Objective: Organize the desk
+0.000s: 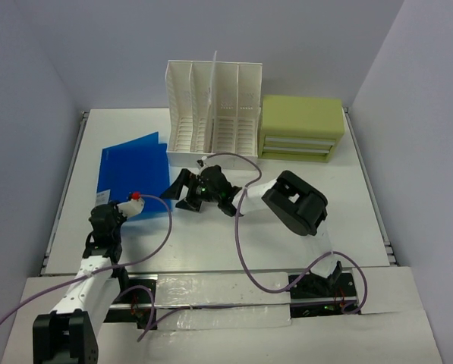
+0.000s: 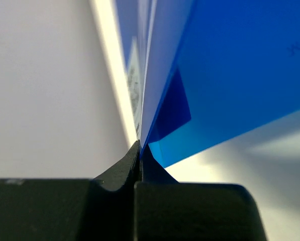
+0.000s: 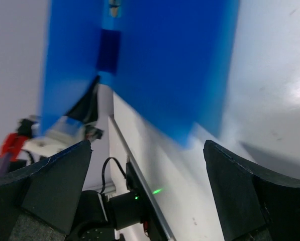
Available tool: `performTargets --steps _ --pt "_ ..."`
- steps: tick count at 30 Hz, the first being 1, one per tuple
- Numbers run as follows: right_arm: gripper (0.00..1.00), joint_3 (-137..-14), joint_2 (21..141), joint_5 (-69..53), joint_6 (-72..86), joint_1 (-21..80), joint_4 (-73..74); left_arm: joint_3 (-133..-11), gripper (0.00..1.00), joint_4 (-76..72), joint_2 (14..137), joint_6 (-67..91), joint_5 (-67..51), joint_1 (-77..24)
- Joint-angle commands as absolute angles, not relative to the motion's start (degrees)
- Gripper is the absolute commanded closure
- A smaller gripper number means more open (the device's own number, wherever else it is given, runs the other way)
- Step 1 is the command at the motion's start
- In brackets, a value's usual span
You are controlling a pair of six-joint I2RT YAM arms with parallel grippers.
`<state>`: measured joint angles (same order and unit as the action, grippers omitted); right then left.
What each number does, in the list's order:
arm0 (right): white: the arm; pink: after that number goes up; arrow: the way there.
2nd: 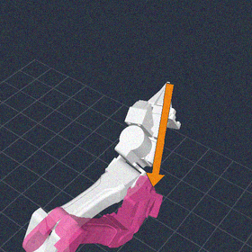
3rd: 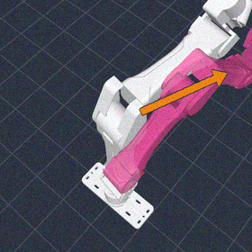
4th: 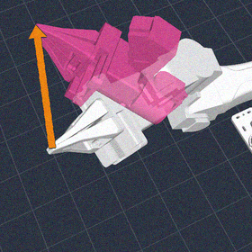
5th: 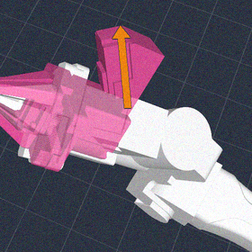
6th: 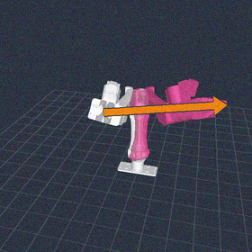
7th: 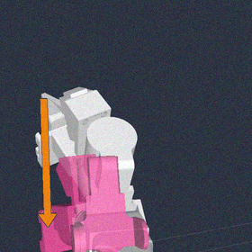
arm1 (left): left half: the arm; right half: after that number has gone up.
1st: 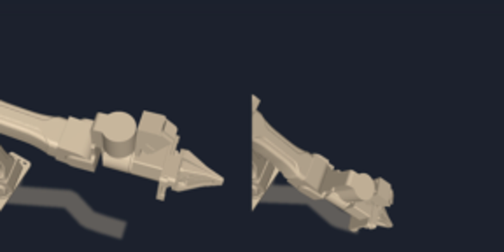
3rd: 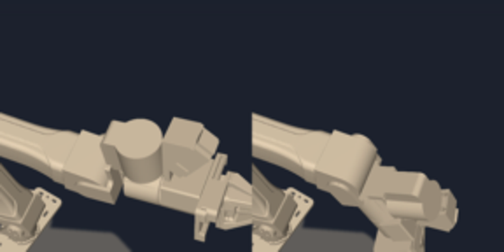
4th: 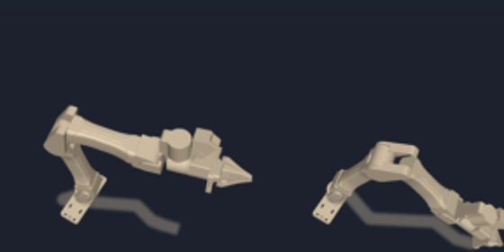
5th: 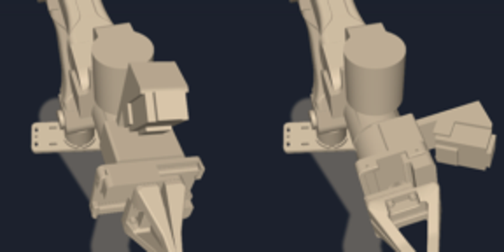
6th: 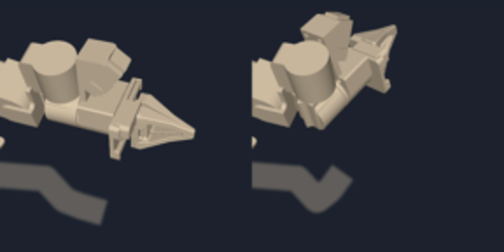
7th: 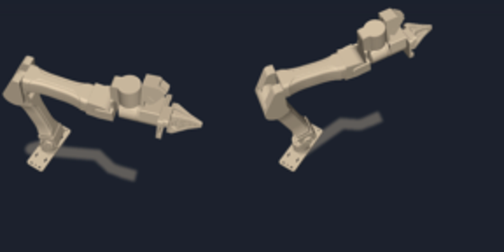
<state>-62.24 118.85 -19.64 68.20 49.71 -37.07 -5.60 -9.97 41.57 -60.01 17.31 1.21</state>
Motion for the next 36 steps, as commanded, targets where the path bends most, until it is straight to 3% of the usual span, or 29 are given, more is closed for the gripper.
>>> performTargets --steps 1,6,19,28,36 --pt "0.00 -63.82 119.54 -19.16 72.30 51.68 -41.06 -2.64 1.00 -2.50 40.04 -59.37 16.17 1.27" --pt "0.00 -60.71 119.71 -16.74 77.55 51.40 -46.36 -3.48 1.00 4.17 37.54 -59.57 16.23 1.32" --pt "0.00 -62.44 121.26 -12.99 80.15 51.62 -40.67 -11.96 1.00 13.44 33.22 -62.10 18.54 1.32" --pt "0.00 -65.69 126.50 -13.20 84.39 51.68 -44.58 -16.52 1.00 16.62 32.96 -62.49 18.90 1.32" --pt "0.04 -67.62 132.09 -16.26 91.62 51.76 -59.66 -15.43 1.00 16.87 32.48 -61.79 18.90 1.32"
